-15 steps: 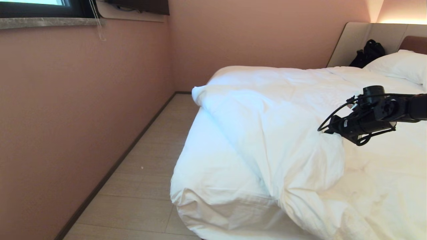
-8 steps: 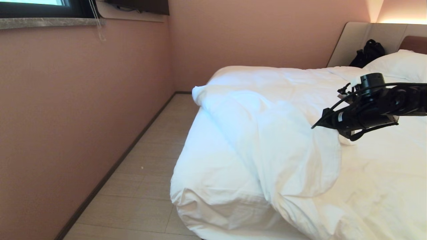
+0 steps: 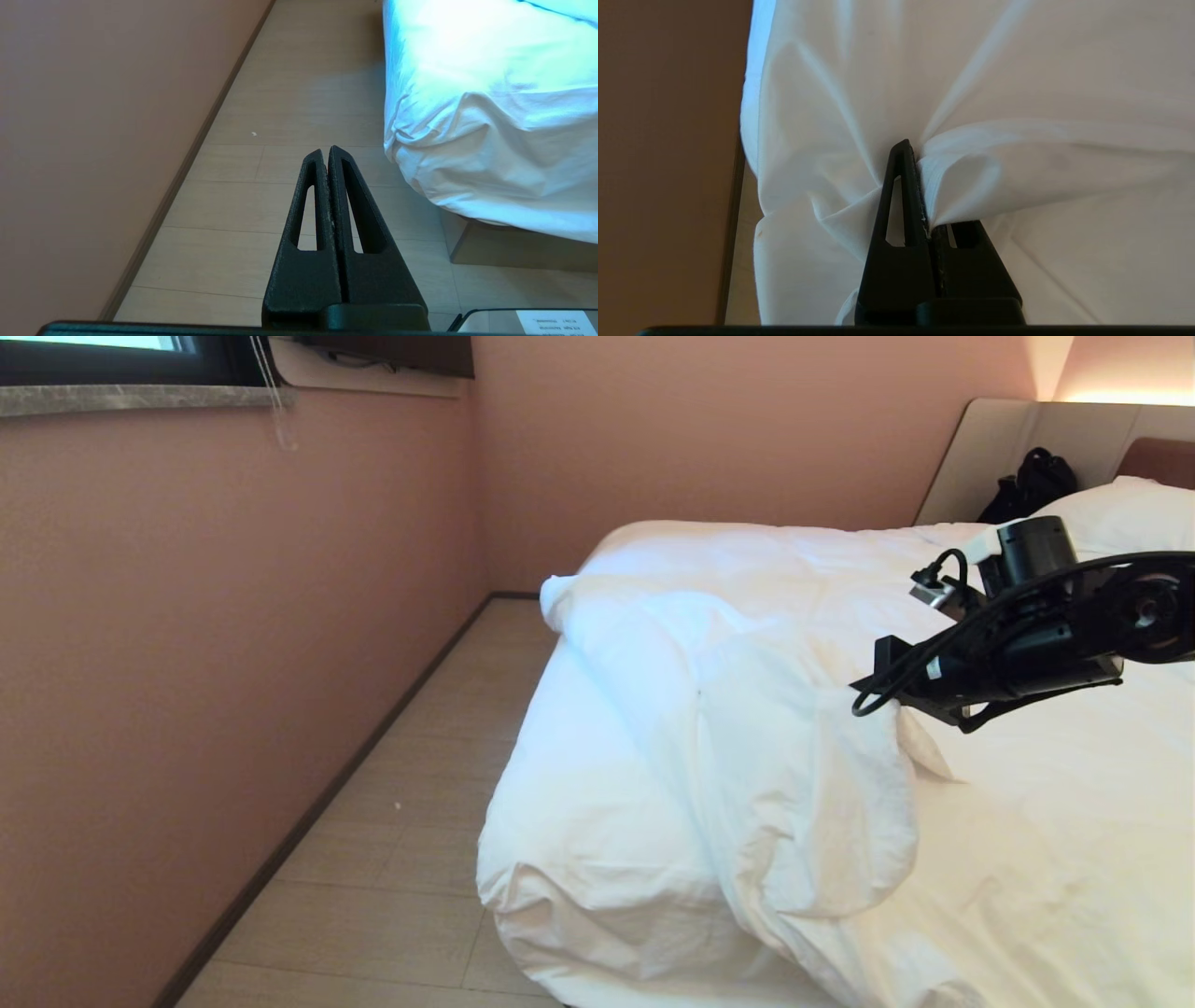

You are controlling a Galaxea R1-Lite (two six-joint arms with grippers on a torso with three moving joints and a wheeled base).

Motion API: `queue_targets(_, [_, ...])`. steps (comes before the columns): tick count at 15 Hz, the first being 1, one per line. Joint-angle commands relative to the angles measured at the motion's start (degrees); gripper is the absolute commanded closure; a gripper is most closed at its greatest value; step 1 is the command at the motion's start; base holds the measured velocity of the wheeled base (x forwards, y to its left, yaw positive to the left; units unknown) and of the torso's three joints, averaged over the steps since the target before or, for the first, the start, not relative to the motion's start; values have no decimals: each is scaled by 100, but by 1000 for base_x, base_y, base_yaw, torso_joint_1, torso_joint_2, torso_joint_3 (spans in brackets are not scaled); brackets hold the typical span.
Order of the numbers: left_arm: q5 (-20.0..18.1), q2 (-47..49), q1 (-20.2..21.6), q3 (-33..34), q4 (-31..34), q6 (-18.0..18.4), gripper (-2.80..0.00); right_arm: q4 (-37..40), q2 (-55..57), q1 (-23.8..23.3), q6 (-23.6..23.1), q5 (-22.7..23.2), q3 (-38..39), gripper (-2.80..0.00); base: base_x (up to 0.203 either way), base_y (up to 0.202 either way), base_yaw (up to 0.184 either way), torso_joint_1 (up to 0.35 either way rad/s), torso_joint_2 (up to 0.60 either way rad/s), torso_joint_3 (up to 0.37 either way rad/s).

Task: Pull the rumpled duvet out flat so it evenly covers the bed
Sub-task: Flatten the corners of the folded blanket

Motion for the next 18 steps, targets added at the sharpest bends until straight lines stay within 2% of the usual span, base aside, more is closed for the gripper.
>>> queue_targets(1, [0, 6, 0, 1, 2, 2, 0, 9, -304, 290, -106, 15, 230, 0, 0, 0, 0, 0, 0, 0])
queue_targets(3, [0, 6, 0, 0, 2, 2, 0, 4, -497, 856, -161, 10, 530, 0, 0, 0, 0, 0, 0, 0])
queue_targets(8, [0, 6, 0, 1, 2, 2, 0, 0, -608, 1628, -182, -30, 920, 0, 0, 0, 0, 0, 0, 0])
queue_targets(18, [0, 6, 0, 1, 2, 2, 0, 0, -435, 2258, -182, -50, 1136, 0, 0, 0, 0, 0, 0, 0])
